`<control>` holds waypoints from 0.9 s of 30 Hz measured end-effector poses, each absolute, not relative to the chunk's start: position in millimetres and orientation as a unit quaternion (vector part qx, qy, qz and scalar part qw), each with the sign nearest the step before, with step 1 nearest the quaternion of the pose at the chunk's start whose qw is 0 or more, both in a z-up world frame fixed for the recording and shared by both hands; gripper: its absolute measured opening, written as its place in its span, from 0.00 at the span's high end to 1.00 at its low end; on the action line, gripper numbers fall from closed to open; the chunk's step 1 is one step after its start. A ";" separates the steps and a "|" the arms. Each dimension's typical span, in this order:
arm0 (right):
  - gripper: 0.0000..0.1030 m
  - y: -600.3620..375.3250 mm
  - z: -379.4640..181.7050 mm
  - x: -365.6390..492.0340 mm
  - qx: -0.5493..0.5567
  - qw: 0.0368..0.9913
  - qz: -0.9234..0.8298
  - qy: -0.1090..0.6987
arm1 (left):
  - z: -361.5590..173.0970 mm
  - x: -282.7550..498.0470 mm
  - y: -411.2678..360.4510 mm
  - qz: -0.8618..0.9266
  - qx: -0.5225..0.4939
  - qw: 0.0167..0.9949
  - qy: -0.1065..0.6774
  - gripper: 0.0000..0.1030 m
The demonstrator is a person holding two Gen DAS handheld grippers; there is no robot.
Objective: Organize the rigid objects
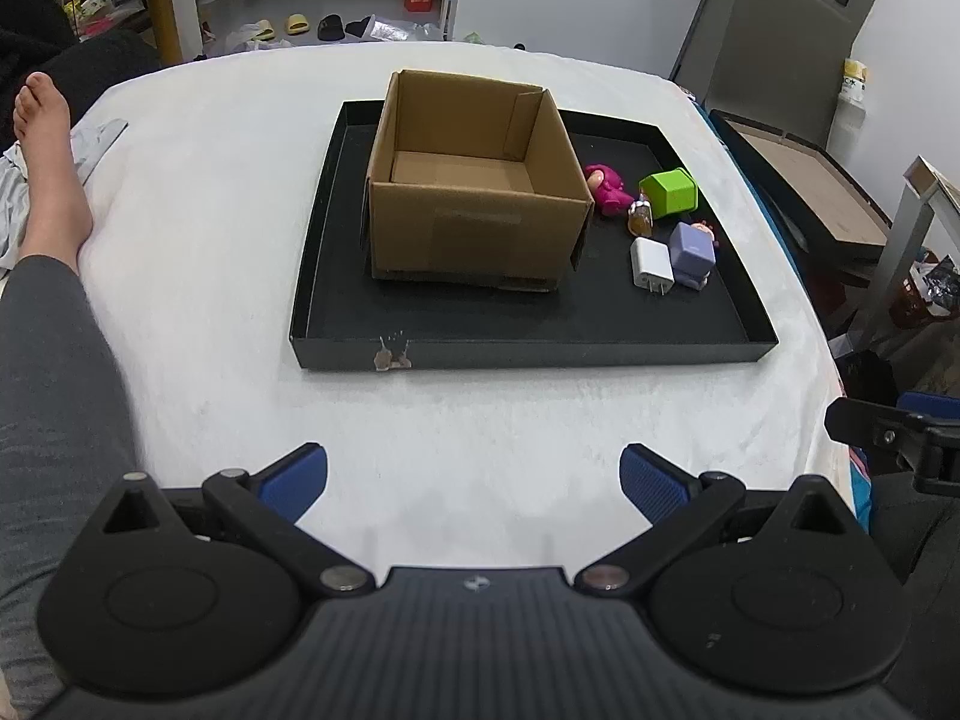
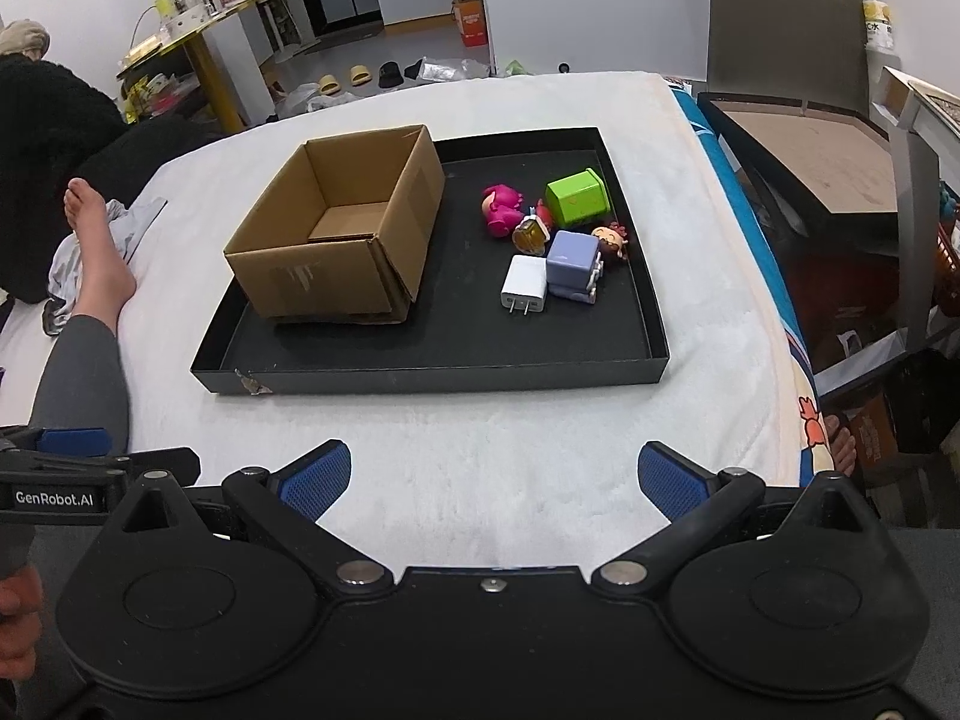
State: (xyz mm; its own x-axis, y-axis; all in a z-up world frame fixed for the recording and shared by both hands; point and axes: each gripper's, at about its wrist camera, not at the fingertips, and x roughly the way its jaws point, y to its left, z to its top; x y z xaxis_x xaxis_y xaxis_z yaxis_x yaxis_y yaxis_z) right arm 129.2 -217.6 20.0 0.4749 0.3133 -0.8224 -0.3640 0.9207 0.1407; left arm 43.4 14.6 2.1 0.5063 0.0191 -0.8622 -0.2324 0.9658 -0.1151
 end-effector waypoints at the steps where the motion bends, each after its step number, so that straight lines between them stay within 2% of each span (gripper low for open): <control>1: 0.00 -217.4 20.4 130.8 -0.025 0.859 0.196 0.472 | 2.7 45.4 15.5 0.072 -0.109 0.861 0.492 0.00; 27: 0.01 -200.8 -2.1 216.1 -0.028 0.845 0.216 0.489 | -22.7 116.2 64.9 0.104 -0.180 0.844 0.494 0.01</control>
